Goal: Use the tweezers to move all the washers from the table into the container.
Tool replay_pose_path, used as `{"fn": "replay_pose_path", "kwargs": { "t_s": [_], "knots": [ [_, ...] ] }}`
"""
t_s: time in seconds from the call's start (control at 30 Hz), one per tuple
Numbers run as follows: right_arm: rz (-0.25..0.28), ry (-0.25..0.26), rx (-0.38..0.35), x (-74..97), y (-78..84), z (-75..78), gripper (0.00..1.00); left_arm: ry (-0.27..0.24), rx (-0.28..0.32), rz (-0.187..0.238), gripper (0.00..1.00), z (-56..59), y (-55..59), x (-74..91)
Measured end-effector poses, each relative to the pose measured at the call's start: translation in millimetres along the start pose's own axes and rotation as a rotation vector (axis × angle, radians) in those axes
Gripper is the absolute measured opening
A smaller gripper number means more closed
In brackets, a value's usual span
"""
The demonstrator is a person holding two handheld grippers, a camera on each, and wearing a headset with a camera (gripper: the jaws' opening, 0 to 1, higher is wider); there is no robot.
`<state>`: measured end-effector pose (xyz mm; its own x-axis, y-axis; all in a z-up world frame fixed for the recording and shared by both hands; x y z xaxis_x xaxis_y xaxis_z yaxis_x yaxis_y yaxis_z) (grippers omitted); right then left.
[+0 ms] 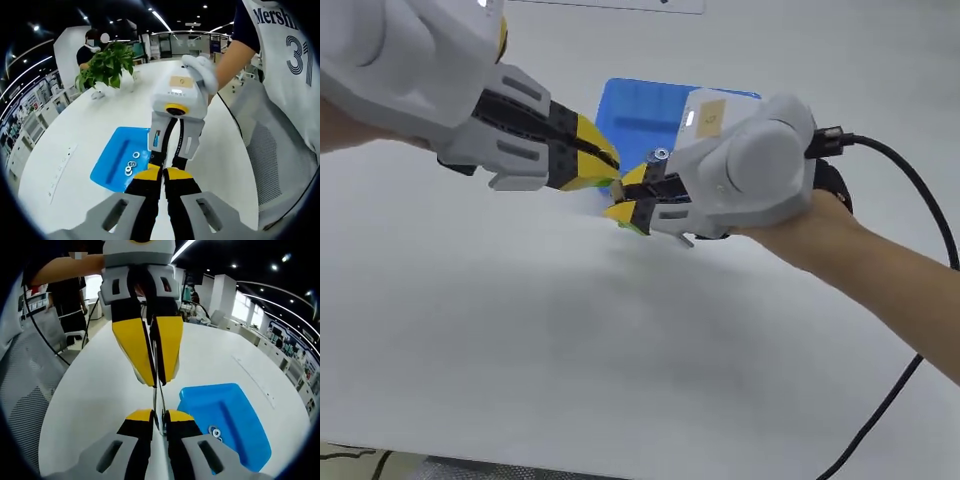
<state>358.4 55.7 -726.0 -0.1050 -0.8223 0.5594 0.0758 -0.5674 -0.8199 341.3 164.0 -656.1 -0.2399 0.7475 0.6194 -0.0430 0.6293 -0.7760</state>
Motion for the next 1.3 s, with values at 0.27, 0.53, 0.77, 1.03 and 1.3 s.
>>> {"fn": "replay_pose_path", "kwargs": {
  "t_s": [0.27,0.53,0.77,1.03,1.3],
  "knots": [
    [-0.002,0.008,-0.021,-2.6,5.9,1.4,0.11,0.012,0.011,0.004,0.06,-3.4,2.5,-6.6],
    [-0.004,0.011,-0.042,-4.0,9.7,4.0,0.11,0.020,0.020,0.011,0.06,-6.0,3.6,-10.4],
    [-0.003,0.011,-0.049,-4.6,10.3,3.2,0.11,0.024,0.030,0.015,0.06,-6.2,3.7,-10.6],
    [0.001,0.011,-0.043,-2.5,8.2,0.9,0.11,0.025,0.034,0.026,0.06,-5.7,1.6,-10.0],
    [-0.004,0.012,-0.036,-2.6,7.4,-0.1,0.11,0.021,0.034,0.024,0.06,-6.0,2.6,-11.1]
  ]
}}
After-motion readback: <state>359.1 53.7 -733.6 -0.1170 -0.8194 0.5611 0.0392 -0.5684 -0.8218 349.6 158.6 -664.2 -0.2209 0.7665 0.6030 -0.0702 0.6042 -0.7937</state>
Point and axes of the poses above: the centre of the closed fingertips' face, and the gripper's own axes: x roughly backward along the fingers, z roughly to its right, y roughly out of its underside, the point moved 9 cm from there along x, roughly backward along the fingers
